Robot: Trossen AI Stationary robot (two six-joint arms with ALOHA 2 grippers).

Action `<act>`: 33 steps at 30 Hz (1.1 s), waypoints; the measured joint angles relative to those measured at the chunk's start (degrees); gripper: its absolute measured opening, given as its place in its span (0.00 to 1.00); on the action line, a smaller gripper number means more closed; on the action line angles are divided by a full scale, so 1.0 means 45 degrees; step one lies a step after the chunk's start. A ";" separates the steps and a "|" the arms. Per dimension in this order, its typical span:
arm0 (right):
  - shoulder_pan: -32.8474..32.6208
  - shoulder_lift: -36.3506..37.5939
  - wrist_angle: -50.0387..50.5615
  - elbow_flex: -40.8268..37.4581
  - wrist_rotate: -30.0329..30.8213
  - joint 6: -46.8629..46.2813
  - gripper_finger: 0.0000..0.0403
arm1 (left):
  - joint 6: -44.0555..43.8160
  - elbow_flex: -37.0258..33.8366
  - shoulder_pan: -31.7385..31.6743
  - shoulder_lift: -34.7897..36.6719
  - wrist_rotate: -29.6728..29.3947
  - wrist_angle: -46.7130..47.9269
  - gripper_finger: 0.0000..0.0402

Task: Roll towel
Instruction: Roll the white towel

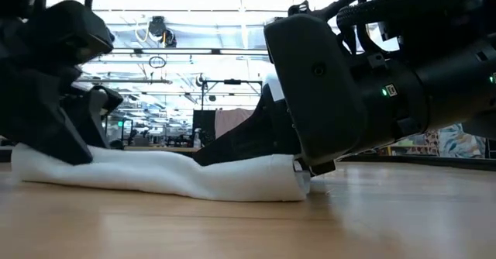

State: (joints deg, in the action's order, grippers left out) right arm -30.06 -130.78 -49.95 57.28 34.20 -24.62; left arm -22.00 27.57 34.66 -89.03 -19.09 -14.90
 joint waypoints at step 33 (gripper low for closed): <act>0.0204 -0.0025 0.1350 0.1719 0.0015 -0.0589 0.00 | 0.0625 0.0010 0.0499 -0.2058 0.0345 -0.4701 0.01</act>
State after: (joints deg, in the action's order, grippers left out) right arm -29.15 -130.89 -43.88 65.01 34.26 -27.27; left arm -19.18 27.62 36.91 -98.29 -17.54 -36.05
